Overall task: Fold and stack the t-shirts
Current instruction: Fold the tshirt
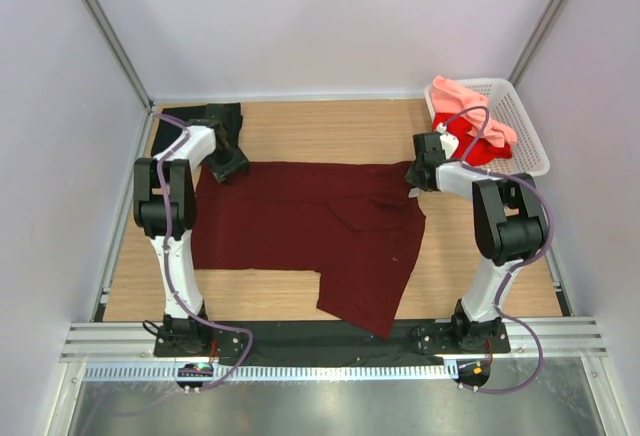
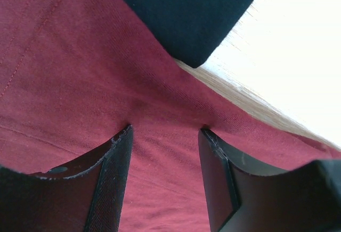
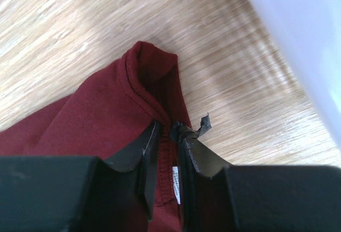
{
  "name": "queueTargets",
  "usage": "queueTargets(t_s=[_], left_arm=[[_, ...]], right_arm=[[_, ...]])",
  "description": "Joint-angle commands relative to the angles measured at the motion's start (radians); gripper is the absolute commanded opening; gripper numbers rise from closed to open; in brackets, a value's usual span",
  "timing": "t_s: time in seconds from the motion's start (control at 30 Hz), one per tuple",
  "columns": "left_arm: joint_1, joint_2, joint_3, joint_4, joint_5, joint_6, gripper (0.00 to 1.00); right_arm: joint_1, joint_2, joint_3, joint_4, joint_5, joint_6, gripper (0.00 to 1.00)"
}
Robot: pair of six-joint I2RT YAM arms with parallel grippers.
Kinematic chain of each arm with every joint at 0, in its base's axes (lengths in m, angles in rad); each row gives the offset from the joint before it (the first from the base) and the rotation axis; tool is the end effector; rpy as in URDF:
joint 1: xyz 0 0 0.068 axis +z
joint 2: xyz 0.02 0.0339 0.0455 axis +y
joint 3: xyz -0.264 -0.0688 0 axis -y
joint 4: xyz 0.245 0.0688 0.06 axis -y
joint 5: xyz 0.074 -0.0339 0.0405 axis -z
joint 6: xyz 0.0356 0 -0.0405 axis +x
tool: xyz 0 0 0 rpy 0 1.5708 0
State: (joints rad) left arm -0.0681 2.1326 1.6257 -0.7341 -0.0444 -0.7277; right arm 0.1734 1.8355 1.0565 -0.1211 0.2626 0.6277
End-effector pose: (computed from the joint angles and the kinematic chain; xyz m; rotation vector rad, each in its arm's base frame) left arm 0.4385 -0.0283 0.1668 -0.9224 2.6627 -0.1240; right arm 0.3689 0.0552 0.1540 0.6553 2.3390 0.0347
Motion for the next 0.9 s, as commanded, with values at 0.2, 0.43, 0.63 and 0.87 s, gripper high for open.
queueTargets(t_s=[0.2,0.43,0.63,0.87], left_arm=[[0.034,0.018,0.100,-0.080,-0.035,0.005,0.55],[0.037,-0.175,0.091,-0.126,-0.126,0.034,0.61],[0.018,-0.416,-0.134,0.077,0.128,0.050,0.61],[-0.093,-0.534,-0.338,0.130,0.268,0.047,0.61]], right_arm=[[-0.005,0.093,0.190,-0.083,0.080,-0.045,0.27],[0.040,-0.094,0.140,-0.189,0.050,-0.103,0.34],[0.116,-0.260,0.100,-0.350,-0.023,-0.129,0.38],[0.337,-0.348,-0.026,-0.227,-0.192,-0.273,0.43]])
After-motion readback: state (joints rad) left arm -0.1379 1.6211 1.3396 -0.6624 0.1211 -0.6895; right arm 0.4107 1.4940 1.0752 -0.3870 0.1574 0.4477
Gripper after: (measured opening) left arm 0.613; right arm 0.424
